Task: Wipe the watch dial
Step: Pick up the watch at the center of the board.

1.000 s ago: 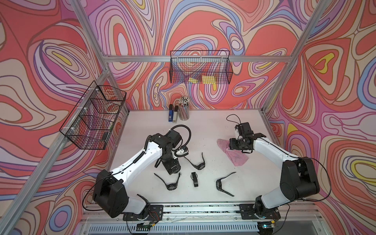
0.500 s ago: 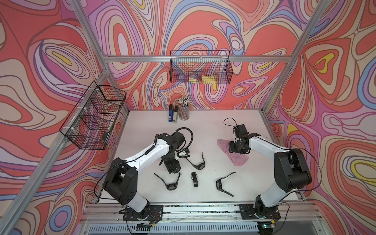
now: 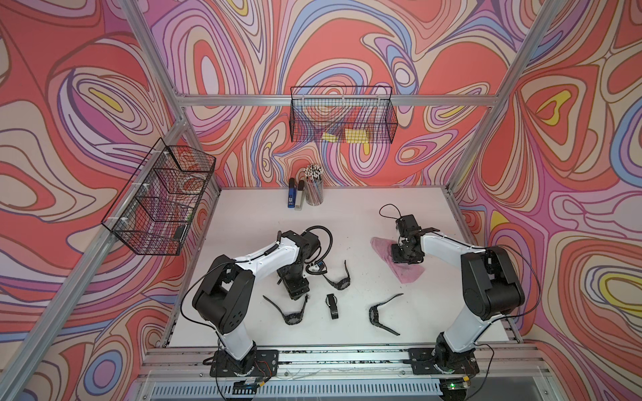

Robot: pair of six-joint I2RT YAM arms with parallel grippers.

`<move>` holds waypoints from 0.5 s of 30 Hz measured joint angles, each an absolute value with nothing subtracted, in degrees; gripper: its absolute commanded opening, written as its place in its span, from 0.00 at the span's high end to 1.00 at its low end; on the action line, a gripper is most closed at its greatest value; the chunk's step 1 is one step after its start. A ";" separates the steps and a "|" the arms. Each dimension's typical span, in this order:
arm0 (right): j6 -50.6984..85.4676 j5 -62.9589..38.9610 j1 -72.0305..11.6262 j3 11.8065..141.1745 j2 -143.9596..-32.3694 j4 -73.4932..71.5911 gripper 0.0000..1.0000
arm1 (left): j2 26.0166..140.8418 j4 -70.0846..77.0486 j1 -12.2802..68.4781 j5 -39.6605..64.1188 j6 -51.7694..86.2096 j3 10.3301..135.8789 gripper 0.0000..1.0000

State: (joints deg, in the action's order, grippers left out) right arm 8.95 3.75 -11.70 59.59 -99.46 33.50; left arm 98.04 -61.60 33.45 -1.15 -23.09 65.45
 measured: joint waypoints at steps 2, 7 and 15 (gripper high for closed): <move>8.71 3.81 -11.73 59.59 -99.46 33.34 0.83 | 98.30 -61.45 33.43 -1.08 -22.76 65.34 0.28; 9.04 3.60 -11.73 59.59 -99.44 33.19 0.97 | 98.30 -61.19 33.76 -0.56 -22.28 64.79 0.32; 10.04 1.26 -11.70 59.59 -96.57 33.17 0.98 | 100.18 -60.14 34.52 -0.73 -21.85 63.61 0.42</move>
